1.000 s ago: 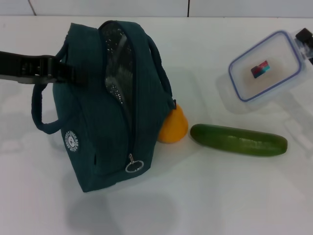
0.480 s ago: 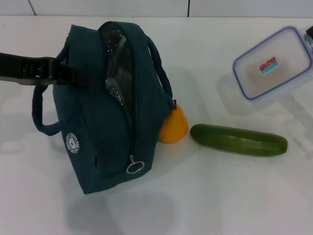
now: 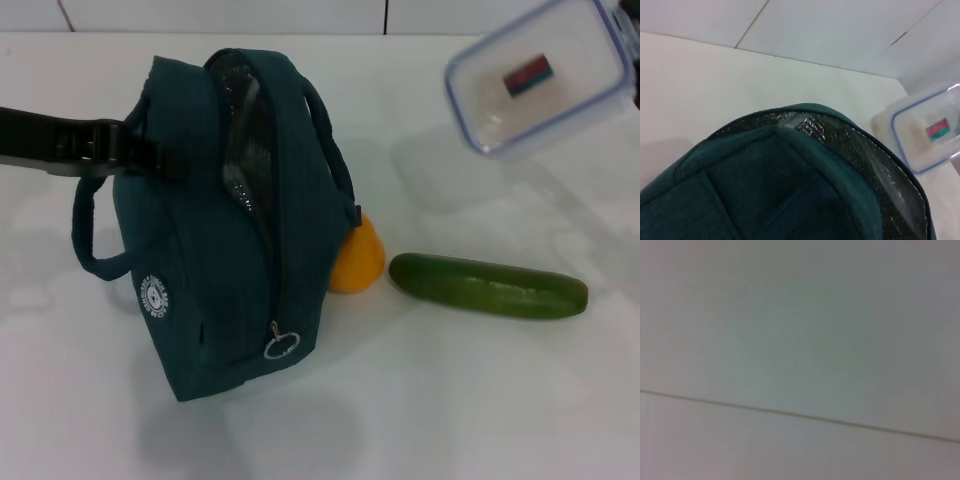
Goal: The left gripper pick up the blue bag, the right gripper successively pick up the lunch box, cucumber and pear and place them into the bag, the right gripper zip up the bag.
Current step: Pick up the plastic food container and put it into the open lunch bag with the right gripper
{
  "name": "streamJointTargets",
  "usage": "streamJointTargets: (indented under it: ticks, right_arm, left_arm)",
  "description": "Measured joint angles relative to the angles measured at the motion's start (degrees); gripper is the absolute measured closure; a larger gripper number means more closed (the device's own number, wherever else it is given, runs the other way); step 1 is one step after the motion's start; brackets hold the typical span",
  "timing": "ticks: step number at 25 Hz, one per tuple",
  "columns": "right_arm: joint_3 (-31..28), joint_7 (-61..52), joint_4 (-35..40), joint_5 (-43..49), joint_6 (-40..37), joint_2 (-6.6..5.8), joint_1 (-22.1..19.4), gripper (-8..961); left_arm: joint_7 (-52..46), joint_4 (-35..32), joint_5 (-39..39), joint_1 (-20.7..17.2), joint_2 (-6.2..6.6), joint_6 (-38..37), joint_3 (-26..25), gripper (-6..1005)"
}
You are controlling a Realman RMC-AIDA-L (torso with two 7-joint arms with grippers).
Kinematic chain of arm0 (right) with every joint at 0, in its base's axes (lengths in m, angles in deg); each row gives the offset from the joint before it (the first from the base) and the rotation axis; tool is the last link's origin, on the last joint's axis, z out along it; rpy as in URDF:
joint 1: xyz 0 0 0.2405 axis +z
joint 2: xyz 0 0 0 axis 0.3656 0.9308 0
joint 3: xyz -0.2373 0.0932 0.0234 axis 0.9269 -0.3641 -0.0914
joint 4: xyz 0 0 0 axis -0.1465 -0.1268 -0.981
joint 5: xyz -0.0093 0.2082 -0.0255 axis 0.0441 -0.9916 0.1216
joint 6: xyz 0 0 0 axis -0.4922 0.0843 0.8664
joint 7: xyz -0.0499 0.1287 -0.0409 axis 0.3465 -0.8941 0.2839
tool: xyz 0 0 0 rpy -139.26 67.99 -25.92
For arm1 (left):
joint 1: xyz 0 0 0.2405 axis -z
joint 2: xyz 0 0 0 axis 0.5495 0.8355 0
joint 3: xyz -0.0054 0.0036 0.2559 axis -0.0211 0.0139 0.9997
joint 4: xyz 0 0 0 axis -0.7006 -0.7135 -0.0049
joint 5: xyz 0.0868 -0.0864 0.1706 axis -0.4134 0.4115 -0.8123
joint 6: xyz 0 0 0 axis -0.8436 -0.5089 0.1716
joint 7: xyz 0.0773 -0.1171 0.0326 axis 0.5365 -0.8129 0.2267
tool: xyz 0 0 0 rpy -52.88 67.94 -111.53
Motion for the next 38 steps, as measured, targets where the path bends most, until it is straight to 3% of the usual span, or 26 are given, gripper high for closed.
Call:
streamJointTargets:
  ticks: [23,30,38]
  right_arm:
    - [0.4,0.4,-8.9,-0.2,-4.3,0.02,24.2,857]
    - [0.1,1.6,-11.8,3.7,-1.7,0.03,28.5,857]
    - [0.0,3.7,-12.4,8.7,3.5,0.02,28.5,856]
  left_arm:
    - [0.7,1.6,0.4,1.1,-0.11,0.5,3.1,950]
    - [1.7,3.0,0.5,2.2,-0.22,1.0,3.3,950]
    - [2.6,3.1,2.5,1.5,-0.19,3.9,2.7,950]
